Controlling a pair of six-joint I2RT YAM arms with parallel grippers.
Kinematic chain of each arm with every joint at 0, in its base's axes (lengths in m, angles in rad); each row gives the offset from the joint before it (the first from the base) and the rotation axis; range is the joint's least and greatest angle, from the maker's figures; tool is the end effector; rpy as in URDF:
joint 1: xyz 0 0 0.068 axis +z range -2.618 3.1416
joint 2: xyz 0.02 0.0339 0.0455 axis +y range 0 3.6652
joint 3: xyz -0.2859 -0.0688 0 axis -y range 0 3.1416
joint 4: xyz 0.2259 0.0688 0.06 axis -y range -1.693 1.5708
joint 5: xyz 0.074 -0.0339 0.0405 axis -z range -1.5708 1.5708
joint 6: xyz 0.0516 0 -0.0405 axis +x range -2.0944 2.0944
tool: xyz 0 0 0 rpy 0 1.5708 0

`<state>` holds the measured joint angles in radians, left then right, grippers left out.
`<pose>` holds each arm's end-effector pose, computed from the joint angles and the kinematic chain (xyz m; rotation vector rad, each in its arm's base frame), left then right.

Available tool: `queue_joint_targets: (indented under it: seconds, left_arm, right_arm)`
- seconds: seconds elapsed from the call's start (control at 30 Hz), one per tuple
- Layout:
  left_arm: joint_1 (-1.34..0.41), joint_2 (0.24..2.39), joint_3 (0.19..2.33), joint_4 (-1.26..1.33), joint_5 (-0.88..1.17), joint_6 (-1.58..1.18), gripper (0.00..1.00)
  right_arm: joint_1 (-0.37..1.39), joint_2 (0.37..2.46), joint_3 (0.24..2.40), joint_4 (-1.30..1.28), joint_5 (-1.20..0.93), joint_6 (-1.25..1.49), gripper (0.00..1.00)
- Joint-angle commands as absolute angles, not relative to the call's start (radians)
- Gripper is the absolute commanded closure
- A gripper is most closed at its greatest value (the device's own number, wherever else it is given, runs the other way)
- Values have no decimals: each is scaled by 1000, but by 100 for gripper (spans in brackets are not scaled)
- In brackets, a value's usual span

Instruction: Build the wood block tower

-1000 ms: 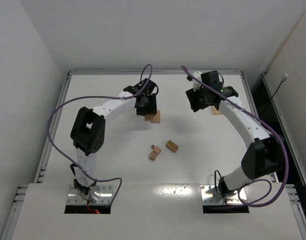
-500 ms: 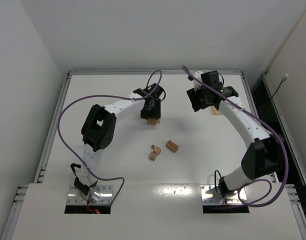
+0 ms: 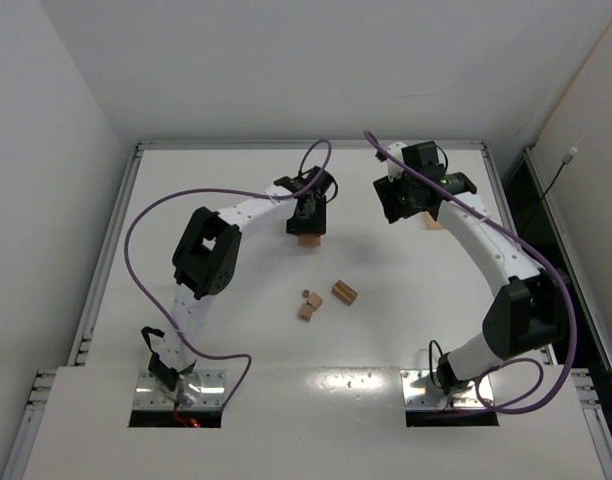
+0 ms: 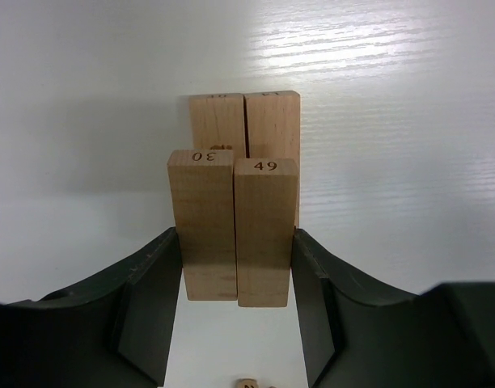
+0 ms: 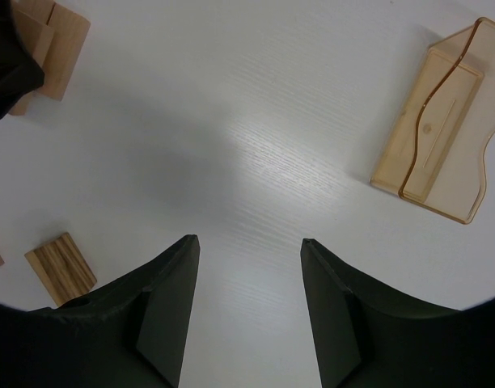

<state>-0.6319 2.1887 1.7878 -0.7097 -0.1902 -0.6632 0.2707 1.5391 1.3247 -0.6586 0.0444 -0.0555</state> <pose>0.3869 -0.2712 0.2019 -0.1009 2.6558 -0.1733 0.3139 0.0847 0.3136 -0.3772 2.4138 0.0415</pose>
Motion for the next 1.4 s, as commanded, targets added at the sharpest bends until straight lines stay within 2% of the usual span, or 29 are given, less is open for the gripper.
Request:
queue_joint_targets:
  seconds: [0.0,0.3,0.9,1.0,1.13,1.23,1.37]
  left_arm:
    - [-644,2209,1858,-698,-212,-654,100]
    - [-644,2250,1922,-698,-212,-653,100]
    - [-644,2279,1911,-689,-221,-644,100]
    - [-644,2289,1902,-689,-230,-644,95]
    - [-644,2289,1893,-689,-230,-653,94]
    - [-644,2289,1893,-689,-230,-653,89]
    - [-644,2298,1893,-689,-221,-653,77]
  right_arm:
    - [267,1526,1344,-635,44,-40,49]
    - [267,1535,1344,-635,44,-40,49]
    - [267,1554,1355,-635,35,-40,49]
    - [267,1554,1364,-635,35,-40,49]
    - [267,1563,1364,-635,35,-40,49]
    - [267,1563,1373,-635,35,-40,49]
    - [267,1572,1373,-635,26,-40,49]
